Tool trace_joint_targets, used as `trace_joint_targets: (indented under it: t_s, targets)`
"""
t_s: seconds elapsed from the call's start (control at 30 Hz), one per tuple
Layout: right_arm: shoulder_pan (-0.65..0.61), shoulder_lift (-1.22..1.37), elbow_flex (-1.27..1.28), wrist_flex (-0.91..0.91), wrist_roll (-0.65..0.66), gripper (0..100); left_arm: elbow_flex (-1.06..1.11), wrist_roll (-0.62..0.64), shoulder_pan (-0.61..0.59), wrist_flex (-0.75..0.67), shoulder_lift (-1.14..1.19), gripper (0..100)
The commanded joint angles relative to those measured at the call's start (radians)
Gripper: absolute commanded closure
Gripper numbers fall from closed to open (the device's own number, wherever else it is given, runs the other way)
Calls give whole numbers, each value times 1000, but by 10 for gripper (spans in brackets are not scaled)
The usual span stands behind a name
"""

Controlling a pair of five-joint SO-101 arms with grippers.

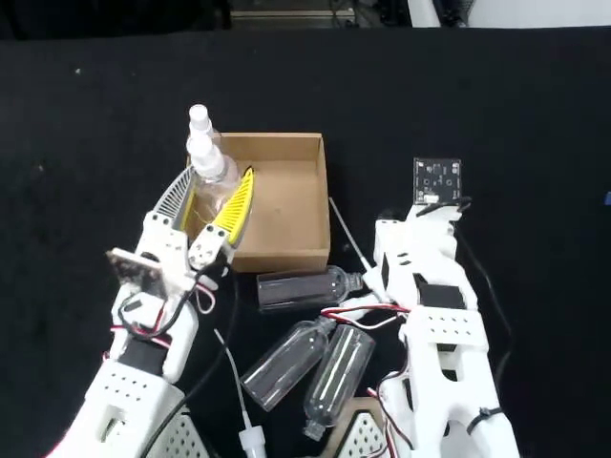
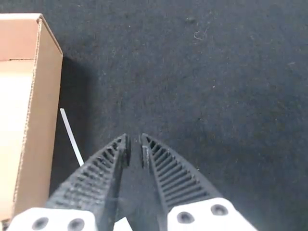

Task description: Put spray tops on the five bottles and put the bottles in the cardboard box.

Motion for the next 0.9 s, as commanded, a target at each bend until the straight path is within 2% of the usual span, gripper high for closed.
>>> trace_joint_targets:
  t_s: [0.0, 0.17, 0.4, 0.7, 0.87]
  targets:
    - [5, -13, -5, -23, 3, 983, -81, -5, -12, -94, 190, 967]
    - [5, -10, -5, -23, 3, 983, -125, -5, -15, -178, 388, 967]
    - [5, -15, -5, -23, 3, 983, -128, -5, -15, -358, 531, 967]
    - [5, -15, -5, -23, 3, 983, -257, -5, -84, -367, 738, 970]
    - [5, -15, -5, -23, 3, 983, -266, -5, -85, -367, 770, 970]
